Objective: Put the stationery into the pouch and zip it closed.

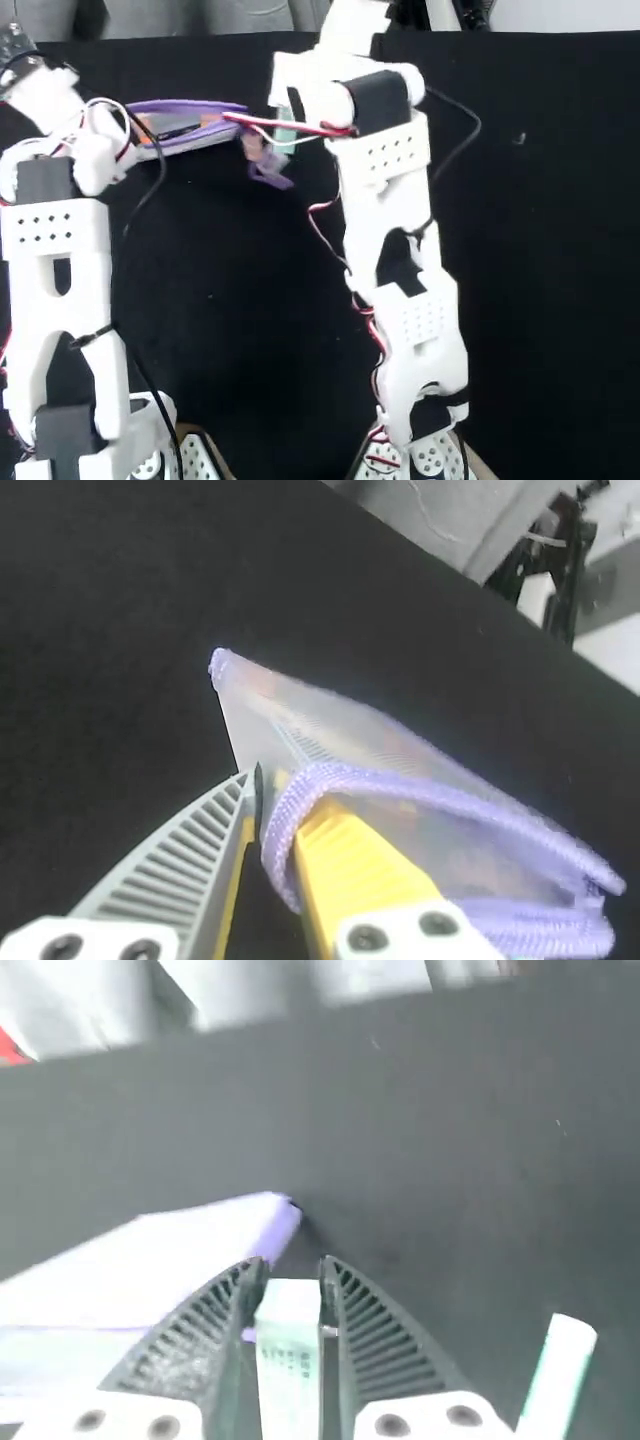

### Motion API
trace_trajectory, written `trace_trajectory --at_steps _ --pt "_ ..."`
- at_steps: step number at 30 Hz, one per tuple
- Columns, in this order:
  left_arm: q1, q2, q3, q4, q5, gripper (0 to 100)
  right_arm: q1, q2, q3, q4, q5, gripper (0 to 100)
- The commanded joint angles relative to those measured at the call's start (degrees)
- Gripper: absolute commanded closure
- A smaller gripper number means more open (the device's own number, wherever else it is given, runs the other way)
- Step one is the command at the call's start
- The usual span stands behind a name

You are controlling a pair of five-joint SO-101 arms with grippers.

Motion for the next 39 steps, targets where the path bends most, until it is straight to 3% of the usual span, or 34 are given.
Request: trace_trajectory --at_steps 1,10,14,22,32,39 --pt "3.03 -1.14 -6.73 5.01 -0.35 97 -0.88 -4.44 -10.59 2.02 0.62 98.8" --pt "12.26 -1.14 -16.04 17.67 -0.44 97 -0.88 -14.02 -8.57 2.11 0.79 98.8" --pt "15.78 -0.97 -15.69 18.02 -0.53 97 -1.41 -21.32 -4.00 2.11 5.01 98.8" --pt "16.48 -0.53 -13.76 17.58 -0.53 97 -2.02 -36.09 19.82 1.14 5.10 98.8" --pt "16.31 -0.53 -13.23 16.88 -0.53 97 -3.52 -40.84 47.43 -22.15 5.10 98.8" --pt "16.13 -0.53 -13.23 16.70 -0.53 97 -5.45 -40.84 56.92 -33.23 5.10 98.8"
